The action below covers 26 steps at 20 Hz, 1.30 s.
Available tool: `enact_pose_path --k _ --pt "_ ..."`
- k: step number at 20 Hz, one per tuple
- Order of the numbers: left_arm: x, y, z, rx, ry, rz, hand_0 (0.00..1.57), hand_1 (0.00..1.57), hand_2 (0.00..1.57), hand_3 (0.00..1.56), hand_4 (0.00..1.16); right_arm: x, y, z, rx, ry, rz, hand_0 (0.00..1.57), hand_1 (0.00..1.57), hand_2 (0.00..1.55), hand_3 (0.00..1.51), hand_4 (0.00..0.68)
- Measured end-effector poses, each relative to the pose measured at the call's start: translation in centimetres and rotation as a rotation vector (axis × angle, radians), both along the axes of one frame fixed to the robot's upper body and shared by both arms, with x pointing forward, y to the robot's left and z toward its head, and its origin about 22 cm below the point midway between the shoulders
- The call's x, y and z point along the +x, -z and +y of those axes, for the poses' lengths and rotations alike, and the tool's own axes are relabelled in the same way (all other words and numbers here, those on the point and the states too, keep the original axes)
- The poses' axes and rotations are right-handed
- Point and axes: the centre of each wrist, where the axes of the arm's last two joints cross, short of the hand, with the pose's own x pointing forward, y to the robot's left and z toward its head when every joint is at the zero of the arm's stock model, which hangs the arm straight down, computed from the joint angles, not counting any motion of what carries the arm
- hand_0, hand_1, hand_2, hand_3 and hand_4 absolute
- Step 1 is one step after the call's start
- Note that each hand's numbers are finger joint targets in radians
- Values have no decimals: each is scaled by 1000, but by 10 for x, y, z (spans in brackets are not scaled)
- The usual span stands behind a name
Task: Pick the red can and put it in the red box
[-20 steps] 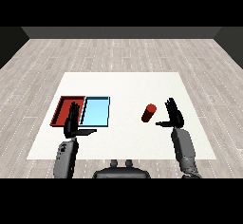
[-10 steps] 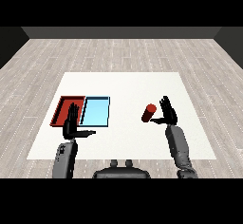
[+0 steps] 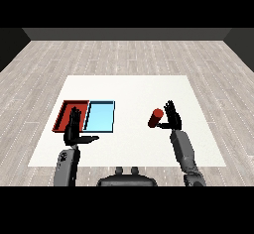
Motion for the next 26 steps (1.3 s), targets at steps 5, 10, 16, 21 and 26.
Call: enact_pose_path --k 5,10,16,21,26 --pt "-3 3 -2 -8 9 -1 0 0 0 0 0 3 11 4 -1 -1 14 0 0 0 0 0" --pt "2 1 0 -5 5 -3 0 0 0 0 0 6 11 10 5 0 29 0 0 0 0 0" --pt "-1 0 -5 -5 7 -5 0 0 0 0 0 15 18 19 26 -6 32 0 0 0 0 0" --pt "2 -5 -3 -4 -4 -3 0 0 0 0 0 19 20 23 19 -13 29 0 0 0 0 0" --pt "-1 2 6 -4 0 -1 0 0 0 0 0 18 25 29 12 -12 37 0 0 0 0 0"
